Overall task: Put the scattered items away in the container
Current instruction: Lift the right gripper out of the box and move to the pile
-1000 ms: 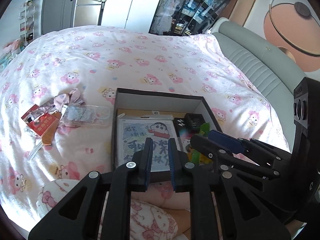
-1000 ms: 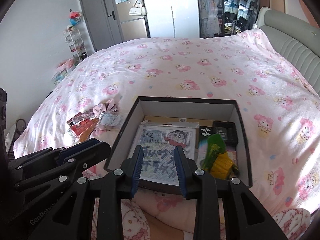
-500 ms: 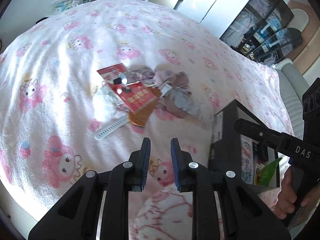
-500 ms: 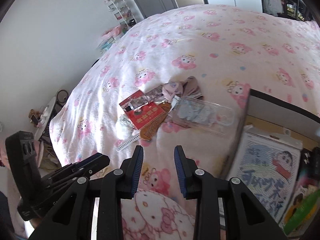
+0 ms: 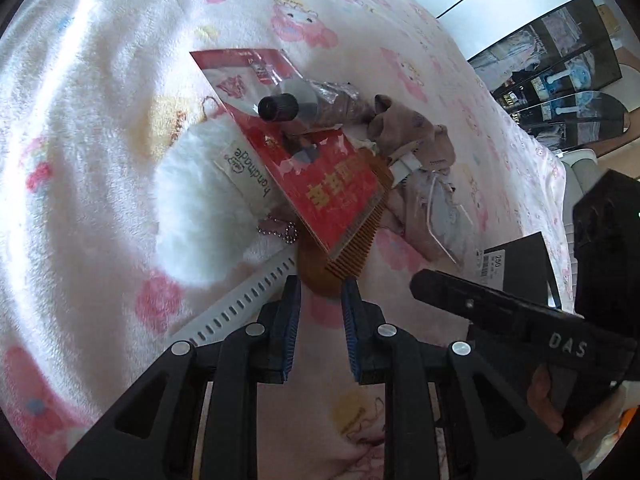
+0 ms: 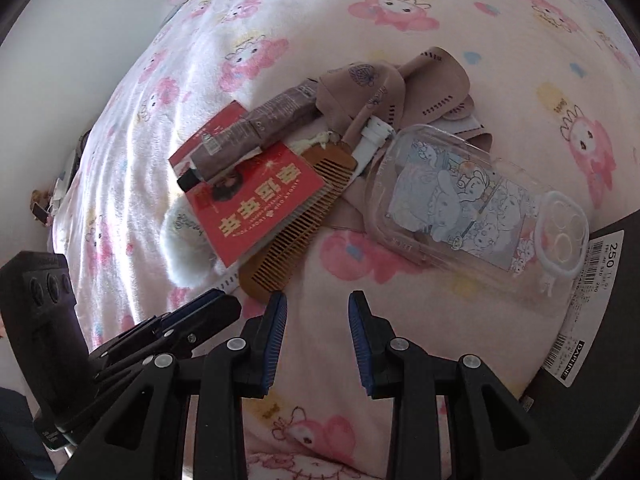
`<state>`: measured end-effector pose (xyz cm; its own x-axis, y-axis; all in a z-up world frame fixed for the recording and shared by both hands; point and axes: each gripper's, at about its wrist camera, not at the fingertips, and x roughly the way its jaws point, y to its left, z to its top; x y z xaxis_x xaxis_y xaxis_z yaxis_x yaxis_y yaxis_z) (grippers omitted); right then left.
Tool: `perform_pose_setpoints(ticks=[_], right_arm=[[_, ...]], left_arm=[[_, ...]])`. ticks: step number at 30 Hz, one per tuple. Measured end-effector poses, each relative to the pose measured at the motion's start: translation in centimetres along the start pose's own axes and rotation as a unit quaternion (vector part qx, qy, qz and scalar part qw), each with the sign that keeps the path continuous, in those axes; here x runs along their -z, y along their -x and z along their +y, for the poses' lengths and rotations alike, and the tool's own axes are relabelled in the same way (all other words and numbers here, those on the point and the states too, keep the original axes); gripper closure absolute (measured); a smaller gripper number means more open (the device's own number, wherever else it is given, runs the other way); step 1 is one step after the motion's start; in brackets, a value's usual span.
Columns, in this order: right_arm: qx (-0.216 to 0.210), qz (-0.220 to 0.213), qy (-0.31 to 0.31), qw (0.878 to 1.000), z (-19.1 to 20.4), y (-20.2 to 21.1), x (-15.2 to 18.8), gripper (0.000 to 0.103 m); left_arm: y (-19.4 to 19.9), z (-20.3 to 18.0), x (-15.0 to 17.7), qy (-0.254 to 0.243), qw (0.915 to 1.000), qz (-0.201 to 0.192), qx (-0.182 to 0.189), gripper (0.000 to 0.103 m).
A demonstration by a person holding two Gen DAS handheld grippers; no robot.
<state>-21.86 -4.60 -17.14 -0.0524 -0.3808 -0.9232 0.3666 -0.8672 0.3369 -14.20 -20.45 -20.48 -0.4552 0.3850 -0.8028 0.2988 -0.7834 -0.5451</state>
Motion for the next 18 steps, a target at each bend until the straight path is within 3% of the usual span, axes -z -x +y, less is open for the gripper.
perform_pose_setpoints(ticks=[2,5,6,7,8,11,18], right_arm=[[-0.009,-0.006,-0.011,1.000,-0.6,0.1,0.4,0.075],[-0.008,-0.011,-0.028,1.000,-1.7,0.2,0.7,0.075],[-0.007,-0.011,-0.033,0.999,-2.0,0.3,0.7,0.075],[-0.007,-0.011,-0.038,0.999,-2.2,0.3,0.7,0.075],[-0.009,-0.013,-0.042,0.999,-2.3,0.5,0.7,0.075],[-0.014,-0.018,-0.044,0.999,-2.3,0.9,0.8,0.075],[-0.020,-0.027,-0.037,0.999,-1.6,2.1,1.4,0.075]], left_arm=[[-1.0,0.1,-0.4,0.010,0.9998,0.010,0.012,0.068],[-2.0,-0.2,-0.6,0.017,0.9996,0.013,0.016,0.064],[-2.2,-0.5,-0.6,0.014,0.9998,0.013,0.009,0.066],[-2.3,-0.8,-0.6,0.009,0.9999,0.012,-0.001,0.081],[-2.3,-1.0,-0.6,0.006,0.9999,0.012,-0.005,0.086],[-1.5,-0.9,-0.4,0.014,0.9998,0.005,0.014,0.092],[1.8,-1.1,1.9,-0.008,0.9984,0.003,0.056,0.094]])
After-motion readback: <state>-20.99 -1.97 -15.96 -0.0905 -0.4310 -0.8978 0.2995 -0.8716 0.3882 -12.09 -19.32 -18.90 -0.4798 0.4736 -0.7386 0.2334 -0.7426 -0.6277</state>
